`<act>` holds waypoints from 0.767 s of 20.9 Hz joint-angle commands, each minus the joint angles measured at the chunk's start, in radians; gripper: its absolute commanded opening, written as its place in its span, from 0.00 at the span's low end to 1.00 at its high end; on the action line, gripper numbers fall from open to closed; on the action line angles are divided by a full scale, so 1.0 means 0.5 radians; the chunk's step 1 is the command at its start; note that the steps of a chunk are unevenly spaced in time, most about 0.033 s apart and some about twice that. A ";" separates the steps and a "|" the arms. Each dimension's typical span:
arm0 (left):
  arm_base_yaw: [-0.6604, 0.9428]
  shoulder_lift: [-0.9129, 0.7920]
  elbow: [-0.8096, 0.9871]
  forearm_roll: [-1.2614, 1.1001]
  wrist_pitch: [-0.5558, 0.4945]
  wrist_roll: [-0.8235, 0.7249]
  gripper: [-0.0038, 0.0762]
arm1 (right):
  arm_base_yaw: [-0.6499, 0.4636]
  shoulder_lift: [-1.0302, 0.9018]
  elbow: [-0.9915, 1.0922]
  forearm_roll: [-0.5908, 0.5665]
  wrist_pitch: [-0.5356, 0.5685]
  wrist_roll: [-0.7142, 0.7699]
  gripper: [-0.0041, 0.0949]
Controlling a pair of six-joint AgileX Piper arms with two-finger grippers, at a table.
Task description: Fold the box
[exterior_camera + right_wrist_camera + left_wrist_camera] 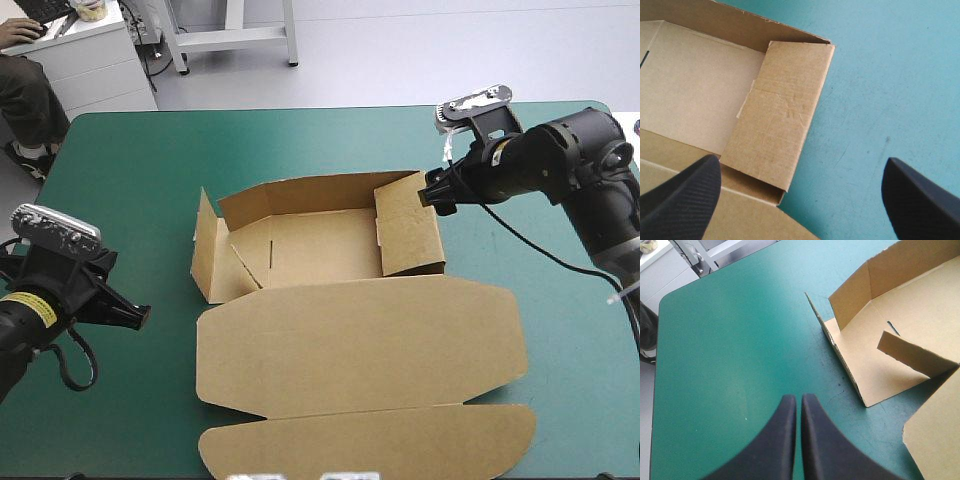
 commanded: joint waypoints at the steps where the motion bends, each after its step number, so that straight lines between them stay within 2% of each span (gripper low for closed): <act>1: -0.002 -0.009 -0.048 0.013 -0.131 -0.020 0.06 | -0.005 -0.078 -0.055 -0.026 0.006 -0.012 0.86; 9: -0.002 -0.009 -0.017 0.031 -0.030 -0.216 0.06 | -0.005 0.117 -0.035 0.082 0.040 0.157 0.86; 16: -0.002 -0.009 0.075 0.019 -0.025 -0.271 0.06 | -0.009 0.618 -0.035 -0.018 -0.029 0.230 0.86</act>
